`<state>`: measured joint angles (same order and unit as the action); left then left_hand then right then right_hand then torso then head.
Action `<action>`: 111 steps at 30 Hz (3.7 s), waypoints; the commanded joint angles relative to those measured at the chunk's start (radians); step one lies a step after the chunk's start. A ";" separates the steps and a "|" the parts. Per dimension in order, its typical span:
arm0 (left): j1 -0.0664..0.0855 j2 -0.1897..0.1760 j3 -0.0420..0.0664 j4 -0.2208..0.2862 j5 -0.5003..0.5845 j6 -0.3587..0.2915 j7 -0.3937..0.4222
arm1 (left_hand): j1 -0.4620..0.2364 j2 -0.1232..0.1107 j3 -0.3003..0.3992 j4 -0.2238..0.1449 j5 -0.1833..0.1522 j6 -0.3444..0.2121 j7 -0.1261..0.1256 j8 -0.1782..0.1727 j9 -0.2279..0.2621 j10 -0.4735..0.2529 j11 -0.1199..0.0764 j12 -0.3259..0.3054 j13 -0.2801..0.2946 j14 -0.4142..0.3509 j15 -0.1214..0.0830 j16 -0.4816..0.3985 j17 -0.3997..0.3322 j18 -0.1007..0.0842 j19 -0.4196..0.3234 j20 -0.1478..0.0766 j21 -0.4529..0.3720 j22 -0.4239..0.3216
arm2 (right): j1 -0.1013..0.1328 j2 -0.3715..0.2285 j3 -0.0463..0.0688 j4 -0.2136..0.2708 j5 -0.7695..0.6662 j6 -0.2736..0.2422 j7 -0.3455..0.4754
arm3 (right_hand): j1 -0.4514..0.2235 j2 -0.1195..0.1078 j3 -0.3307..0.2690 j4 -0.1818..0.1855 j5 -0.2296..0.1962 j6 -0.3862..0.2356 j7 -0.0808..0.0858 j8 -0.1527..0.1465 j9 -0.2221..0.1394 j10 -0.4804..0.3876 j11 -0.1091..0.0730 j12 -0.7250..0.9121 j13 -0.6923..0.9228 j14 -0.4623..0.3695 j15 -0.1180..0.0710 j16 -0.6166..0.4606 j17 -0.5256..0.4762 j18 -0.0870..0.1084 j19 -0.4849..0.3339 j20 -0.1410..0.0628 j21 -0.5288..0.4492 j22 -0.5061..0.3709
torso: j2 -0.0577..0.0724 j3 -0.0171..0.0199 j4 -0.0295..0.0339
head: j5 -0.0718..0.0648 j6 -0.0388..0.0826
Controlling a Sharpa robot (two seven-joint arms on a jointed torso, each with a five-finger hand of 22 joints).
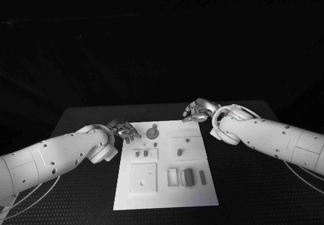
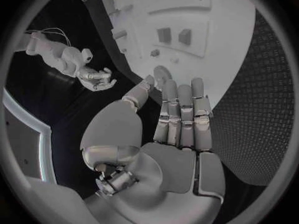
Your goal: Assemble the parts on the task board
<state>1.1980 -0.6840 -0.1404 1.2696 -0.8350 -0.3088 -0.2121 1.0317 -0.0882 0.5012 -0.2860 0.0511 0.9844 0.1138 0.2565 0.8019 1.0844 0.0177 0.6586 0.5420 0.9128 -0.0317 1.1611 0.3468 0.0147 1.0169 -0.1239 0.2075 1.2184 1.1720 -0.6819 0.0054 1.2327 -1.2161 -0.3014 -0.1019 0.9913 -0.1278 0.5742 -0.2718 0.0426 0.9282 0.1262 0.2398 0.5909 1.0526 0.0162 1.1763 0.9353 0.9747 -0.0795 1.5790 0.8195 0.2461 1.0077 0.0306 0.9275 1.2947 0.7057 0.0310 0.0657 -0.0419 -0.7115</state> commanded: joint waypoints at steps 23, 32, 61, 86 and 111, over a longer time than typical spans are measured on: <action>0.001 0.134 -0.012 -0.044 -0.637 -0.039 0.222 | 0.154 -0.076 0.015 -0.005 0.005 -0.020 0.033 -0.087 -0.171 0.053 0.062 -0.466 -0.271 0.247 -0.002 0.062 0.095 0.065 0.242 -0.010 0.081 0.036 | 0.000 0.005 0.001 -0.007 0.006 -0.002 0.018 | -0.010 0.000 0.004 -0.002 0.006 -0.018 0.011 -0.007 -0.002 -0.002 0.008 0.007 -0.002 0.001 0.000 0.006 -0.001 0.016 -0.008 -0.001 -0.002 -0.001 | 0.003 -0.0005 -0.0001 | -0.007 0.002; -0.001 0.156 -0.026 -0.068 -0.689 -0.001 0.214 | 0.161 -0.078 0.005 -0.004 0.007 -0.014 0.030 -0.088 -0.197 0.028 0.078 -0.526 -0.302 0.253 0.013 0.112 0.124 0.088 0.259 0.002 0.111 0.078 | 0.000 0.002 0.001 -0.004 0.006 -0.003 0.018 | -0.010 0.001 0.004 -0.002 0.006 -0.018 0.011 -0.007 -0.002 -0.002 0.009 0.008 -0.002 0.001 0.000 0.006 -0.001 0.016 -0.008 -0.001 -0.002 -0.001 | 0.003 -0.0014 0.0008 | -0.011 -0.001; -0.024 0.199 -0.032 -0.133 -0.729 0.031 0.217 | 0.169 -0.068 0.018 -0.004 0.009 -0.008 0.028 -0.083 -0.221 0.056 0.079 -0.557 -0.326 0.254 0.014 0.142 0.134 0.104 0.267 0.008 0.126 0.109 | 0.000 -0.002 0.001 0.006 0.016 -0.016 0.027 | -0.009 -0.001 0.005 -0.004 0.006 -0.022 0.014 -0.010 -0.003 -0.009 0.012 0.005 -0.004 -0.005 0.004 0.001 -0.004 0.016 -0.016 0.002 -0.006 -0.002 | 0.001 -0.0003 -0.0002 | -0.018 -0.013; -0.042 0.215 -0.033 -0.155 -0.737 0.010 0.231 | 0.181 -0.049 0.034 -0.004 0.033 0.006 0.031 -0.074 -0.232 0.098 0.067 -0.555 -0.327 0.266 0.003 0.162 0.140 0.104 0.282 -0.001 0.142 0.113 | 0.000 0.003 0.001 -0.005 0.132 -0.035 0.070 | -0.027 0.006 0.068 -0.012 0.005 -0.129 0.082 -0.043 -0.002 -0.214 0.125 -0.608 -0.475 -0.308 0.231 -0.708 -0.381 -0.101 -0.509 0.150 -0.449 -0.213 | 0.000 -0.0005 0.0010 | -0.021 -0.016; -0.055 0.244 -0.032 -0.194 -0.739 0.041 0.218 | 0.176 -0.031 0.039 -0.004 0.052 0.010 0.033 -0.070 -0.238 0.102 0.066 -0.562 -0.327 0.267 0.001 0.166 0.141 0.102 0.284 -0.004 0.147 0.112 | 0.000 0.012 0.001 -0.013 0.152 -0.029 0.080 | -0.005 0.019 0.026 -0.008 0.006 -0.151 0.088 -0.030 -0.011 -0.125 0.134 -0.761 -0.657 -0.248 0.257 -0.950 -0.476 -0.112 -0.559 0.171 -0.524 -0.227 | 0.001 -0.0004 0.0016 | -0.017 -0.021</action>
<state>1.1442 -0.4446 -0.1729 1.0758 -1.5662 -0.2817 0.0035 1.2087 -0.1297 0.5326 -0.2894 0.0997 0.9899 0.1408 0.1821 0.5650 1.1810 0.0854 0.0995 0.2162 1.1796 -0.0249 1.3235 0.4864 0.0392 1.2958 -0.1267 0.3494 1.3073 1.1723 -0.6720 0.0057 1.2202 -1.0686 -0.3371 -0.0358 0.9769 -0.1105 0.6044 -0.2798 0.0473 0.7834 0.1999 0.2039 0.5806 0.9206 0.1481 0.4208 0.2800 0.7184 0.1770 0.6327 0.3448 0.1542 0.4535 0.2019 0.4085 1.0681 0.7063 0.0306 0.0662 -0.0605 -0.7331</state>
